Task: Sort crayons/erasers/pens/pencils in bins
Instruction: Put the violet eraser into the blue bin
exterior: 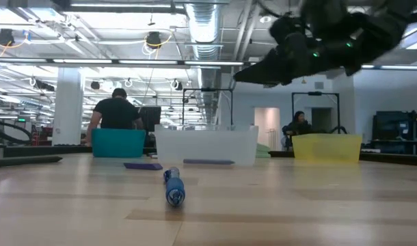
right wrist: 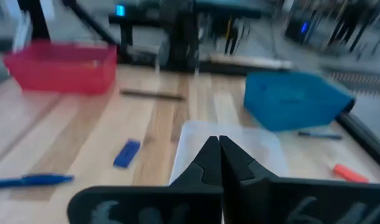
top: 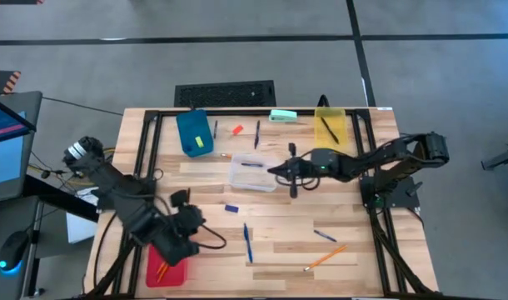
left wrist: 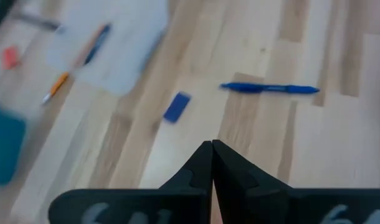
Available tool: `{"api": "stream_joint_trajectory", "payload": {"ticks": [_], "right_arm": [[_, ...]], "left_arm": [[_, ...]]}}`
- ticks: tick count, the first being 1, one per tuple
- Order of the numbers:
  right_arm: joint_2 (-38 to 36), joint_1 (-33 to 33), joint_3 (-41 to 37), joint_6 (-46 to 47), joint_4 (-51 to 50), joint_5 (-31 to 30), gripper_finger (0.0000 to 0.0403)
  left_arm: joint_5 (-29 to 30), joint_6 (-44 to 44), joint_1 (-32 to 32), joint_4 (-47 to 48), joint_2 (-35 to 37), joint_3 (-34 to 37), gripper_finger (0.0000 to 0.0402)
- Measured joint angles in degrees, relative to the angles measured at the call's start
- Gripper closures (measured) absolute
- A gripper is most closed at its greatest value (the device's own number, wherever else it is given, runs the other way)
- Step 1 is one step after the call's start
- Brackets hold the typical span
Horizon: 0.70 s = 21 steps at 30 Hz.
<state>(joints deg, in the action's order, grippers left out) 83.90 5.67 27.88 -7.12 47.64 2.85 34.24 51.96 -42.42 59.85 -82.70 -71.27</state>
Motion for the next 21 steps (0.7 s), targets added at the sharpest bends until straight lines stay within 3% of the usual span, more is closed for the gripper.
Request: {"api": "stream_joint_trajectory", "payload": {"ticks": [4, 7, 11, 14, 21], "right_arm": [[-0.2, 0.9, -6.3, 0.2, 11.6, 0.3, 0.0401], [-2.0, 1.6, -8.4, 0.6, 14.2, 0.5, 0.0401], [-4.6, 2.3, -9.6, 0.2, 13.0, 0.5, 0.0400], [-7.0, 2.8, -9.4, -1.8, 11.2, 0.4, 0.0400], [-12.2, 3.5, -9.4, -2.4, 3.2, 0.4, 0.0400]], "left_arm": [[-7.5, -16.0, 7.0, -14.3, 0.3, 4.5, 0.0401], [-15.8, -26.5, 13.2, -27.8, 0.4, 9.5, 0.0401], [-28.4, -35.3, 22.0, -38.6, 0.1, 16.2, 0.0401], [-33.5, -40.2, 28.1, -39.8, 0.0, 20.0, 0.0401], [-37.4, -46.9, 36.4, -39.8, -0.9, 22.2, 0.0377]]}}
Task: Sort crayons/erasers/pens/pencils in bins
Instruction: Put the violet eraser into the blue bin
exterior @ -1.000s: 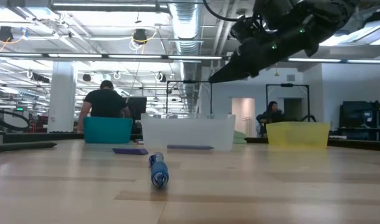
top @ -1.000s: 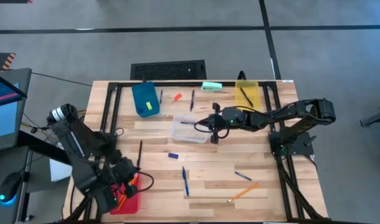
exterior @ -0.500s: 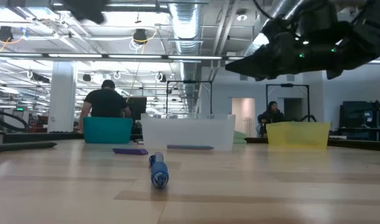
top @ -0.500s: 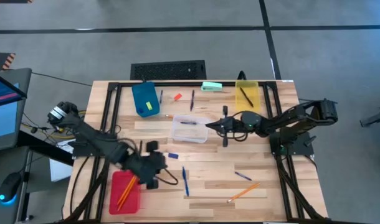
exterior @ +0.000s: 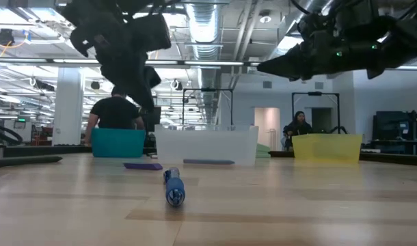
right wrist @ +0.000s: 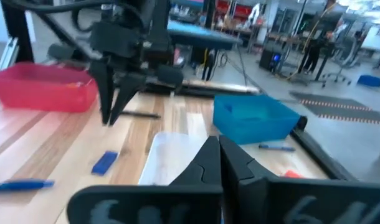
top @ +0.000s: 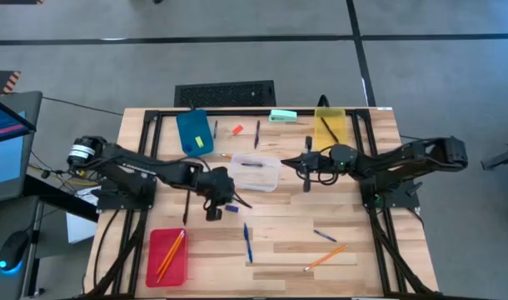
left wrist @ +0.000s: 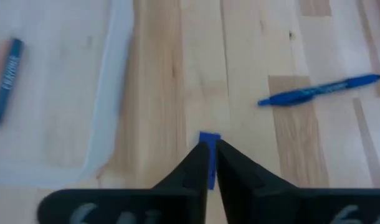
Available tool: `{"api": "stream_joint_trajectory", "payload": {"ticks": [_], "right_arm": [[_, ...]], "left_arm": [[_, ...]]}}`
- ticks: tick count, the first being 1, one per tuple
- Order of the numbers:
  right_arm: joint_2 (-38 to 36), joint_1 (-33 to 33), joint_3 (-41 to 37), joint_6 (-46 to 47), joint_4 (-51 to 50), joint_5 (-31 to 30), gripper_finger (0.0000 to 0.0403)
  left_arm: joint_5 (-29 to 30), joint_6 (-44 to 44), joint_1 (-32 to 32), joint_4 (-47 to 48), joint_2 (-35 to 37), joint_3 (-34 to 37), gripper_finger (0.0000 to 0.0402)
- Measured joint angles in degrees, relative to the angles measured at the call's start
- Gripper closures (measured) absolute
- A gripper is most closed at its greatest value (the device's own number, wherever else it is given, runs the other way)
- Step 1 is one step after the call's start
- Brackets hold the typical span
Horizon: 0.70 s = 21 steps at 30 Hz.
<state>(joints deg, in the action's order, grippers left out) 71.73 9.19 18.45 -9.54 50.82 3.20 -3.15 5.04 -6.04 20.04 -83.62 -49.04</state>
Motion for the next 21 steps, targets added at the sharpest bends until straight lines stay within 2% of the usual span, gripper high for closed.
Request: {"api": "stream_joint_trajectory", "payload": {"ticks": [5, 12, 16, 21], "right_arm": [[-2.3, 0.0, 0.0, -0.2, -3.4, 0.0, 0.0400], [-3.5, 0.0, 0.0, -0.9, -5.7, 0.0, 0.0400], [-3.5, 0.0, 0.0, -0.9, -6.4, -0.1, 0.0400], [-3.5, 0.0, 0.0, -1.0, -7.1, -0.1, 0.0400]], "left_arm": [[-2.3, -2.5, -0.4, 2.7, -2.6, 0.0, 0.0314], [7.2, -6.0, -3.2, 1.3, -8.8, 0.0, 0.0238], [8.4, -5.7, -3.3, -0.7, -11.1, 0.0, 0.0221], [6.1, -2.5, -2.6, -2.0, -12.3, 0.0, 0.0219]]}}
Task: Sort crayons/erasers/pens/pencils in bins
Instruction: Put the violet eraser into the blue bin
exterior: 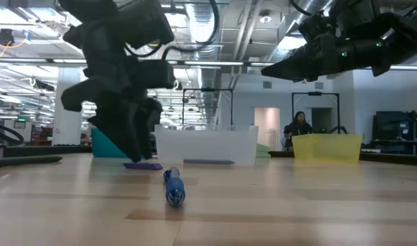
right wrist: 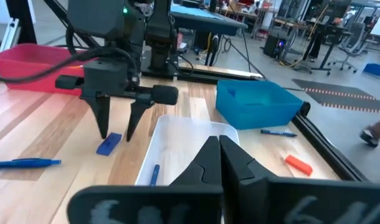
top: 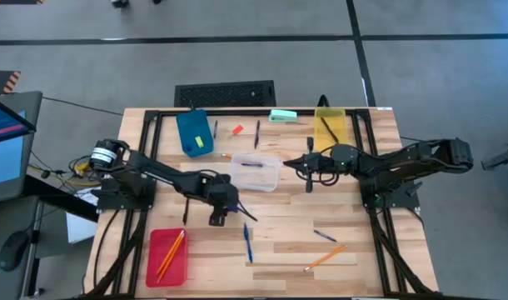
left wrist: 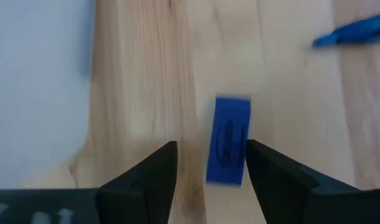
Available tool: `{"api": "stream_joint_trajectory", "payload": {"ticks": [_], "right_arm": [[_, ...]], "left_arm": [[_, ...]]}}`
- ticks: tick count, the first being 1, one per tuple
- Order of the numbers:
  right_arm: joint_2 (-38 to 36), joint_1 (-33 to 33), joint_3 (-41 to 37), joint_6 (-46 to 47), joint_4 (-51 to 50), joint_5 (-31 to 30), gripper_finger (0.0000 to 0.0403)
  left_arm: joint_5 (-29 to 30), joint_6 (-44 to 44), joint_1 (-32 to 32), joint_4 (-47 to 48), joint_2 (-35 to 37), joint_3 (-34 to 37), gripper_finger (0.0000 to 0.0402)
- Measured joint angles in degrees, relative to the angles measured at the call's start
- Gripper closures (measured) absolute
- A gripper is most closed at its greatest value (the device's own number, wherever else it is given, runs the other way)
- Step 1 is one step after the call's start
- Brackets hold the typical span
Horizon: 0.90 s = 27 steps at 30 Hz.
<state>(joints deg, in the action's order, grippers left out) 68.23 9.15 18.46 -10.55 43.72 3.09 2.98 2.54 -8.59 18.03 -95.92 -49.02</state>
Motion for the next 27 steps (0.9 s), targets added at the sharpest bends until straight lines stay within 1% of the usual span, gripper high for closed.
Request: {"api": "stream_joint_trajectory", "payload": {"ticks": [4, 9, 13, 16, 20, 22, 24, 27], "right_arm": [[0.0, 0.0, 0.0, 0.0, 0.0, 0.0, 0.0400], [0.0, 0.0, 0.0, 0.0, -0.1, -0.1, 0.0400], [0.0, 0.0, 0.0, 0.0, -0.1, -0.1, 0.0400], [0.0, 0.0, 0.0, 0.0, -0.1, -0.1, 0.0400], [0.0, 0.0, 0.0, 0.0, -0.1, -0.1, 0.0400], [0.0, 0.0, 0.0, 0.0, -0.1, -0.1, 0.0400], [0.0, 0.0, 0.0, 0.0, -0.1, -0.1, 0.0400], [0.0, 0.0, 0.0, 0.0, -0.1, -0.1, 0.0400]], "left_arm": [[-1.1, 0.2, -0.1, -0.4, -1.2, 0.4, 0.0219], [-0.6, -0.4, -0.9, -1.8, -3.4, 0.2, 0.0219], [1.7, -0.9, -1.7, -2.1, -4.2, 0.1, 0.0223], [1.7, -1.8, -1.9, -1.9, -4.2, 0.1, 0.0246], [-1.6, -2.1, -1.7, -1.9, -4.3, 0.2, 0.0303], [-1.8, -2.1, -1.7, -1.7, -4.3, 0.3, 0.0329], [-1.7, -1.7, -1.7, -1.5, -4.3, 0.3, 0.0345], [-1.7, -1.9, -1.8, -0.7, -4.2, -0.1, 0.0353]]}}
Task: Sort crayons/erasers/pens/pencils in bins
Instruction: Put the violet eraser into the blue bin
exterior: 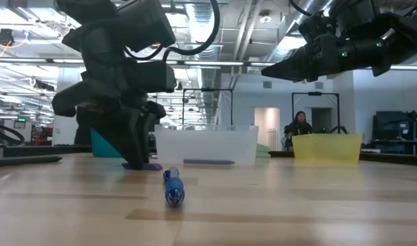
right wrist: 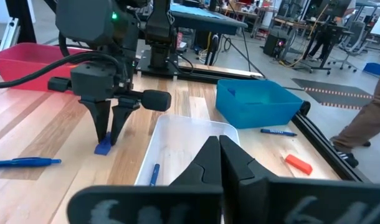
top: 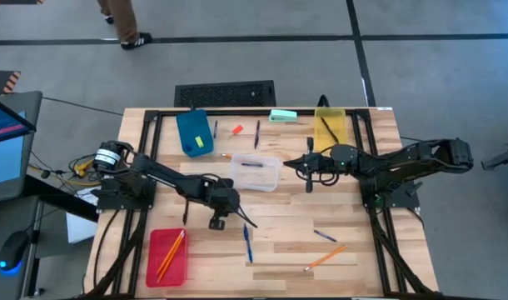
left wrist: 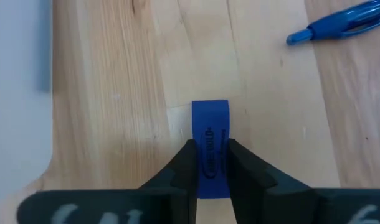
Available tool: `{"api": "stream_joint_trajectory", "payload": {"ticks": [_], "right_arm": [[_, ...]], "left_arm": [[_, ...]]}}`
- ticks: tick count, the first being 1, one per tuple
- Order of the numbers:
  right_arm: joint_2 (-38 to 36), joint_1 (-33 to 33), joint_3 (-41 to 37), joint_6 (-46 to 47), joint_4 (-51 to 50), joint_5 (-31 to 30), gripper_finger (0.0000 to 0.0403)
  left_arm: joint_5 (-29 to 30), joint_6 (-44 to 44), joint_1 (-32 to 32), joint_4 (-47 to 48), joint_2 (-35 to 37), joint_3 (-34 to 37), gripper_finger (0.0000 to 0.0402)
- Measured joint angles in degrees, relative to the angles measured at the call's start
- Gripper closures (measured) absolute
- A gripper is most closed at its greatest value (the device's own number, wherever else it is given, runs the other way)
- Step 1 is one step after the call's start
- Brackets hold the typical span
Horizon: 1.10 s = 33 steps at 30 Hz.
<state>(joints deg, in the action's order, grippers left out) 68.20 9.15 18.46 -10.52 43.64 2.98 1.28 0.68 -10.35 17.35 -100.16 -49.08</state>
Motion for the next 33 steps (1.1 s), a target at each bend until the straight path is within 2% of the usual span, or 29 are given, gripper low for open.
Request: {"api": "stream_joint_trajectory", "payload": {"ticks": [4, 10, 19, 26, 33], "right_arm": [[0.0, -0.1, 0.0, 0.0, 0.0, 0.0, 0.0400], [0.0, -0.1, 0.0, 0.0, -0.1, 0.0, 0.0400], [0.0, -0.1, 0.0, 0.0, -0.5, 0.0, 0.0400], [0.0, -0.1, 0.0, 0.0, -0.8, 0.0, 0.0400], [0.0, -0.2, 0.0, 0.1, -0.6, 0.0, 0.0400]], "left_arm": [[-0.2, 0.0, 0.0, 4.4, 0.8, -2.7, 0.0350], [-2.2, 0.8, -0.1, 17.6, 6.1, -7.4, 0.0359], [11.3, 5.8, 1.6, 30.3, 18.6, -8.2, 0.0359], [17.0, 9.0, 9.8, 34.8, 28.2, -8.3, 0.0359], [17.1, 7.3, 25.1, 35.4, 30.1, -8.3, 0.0359]]}}
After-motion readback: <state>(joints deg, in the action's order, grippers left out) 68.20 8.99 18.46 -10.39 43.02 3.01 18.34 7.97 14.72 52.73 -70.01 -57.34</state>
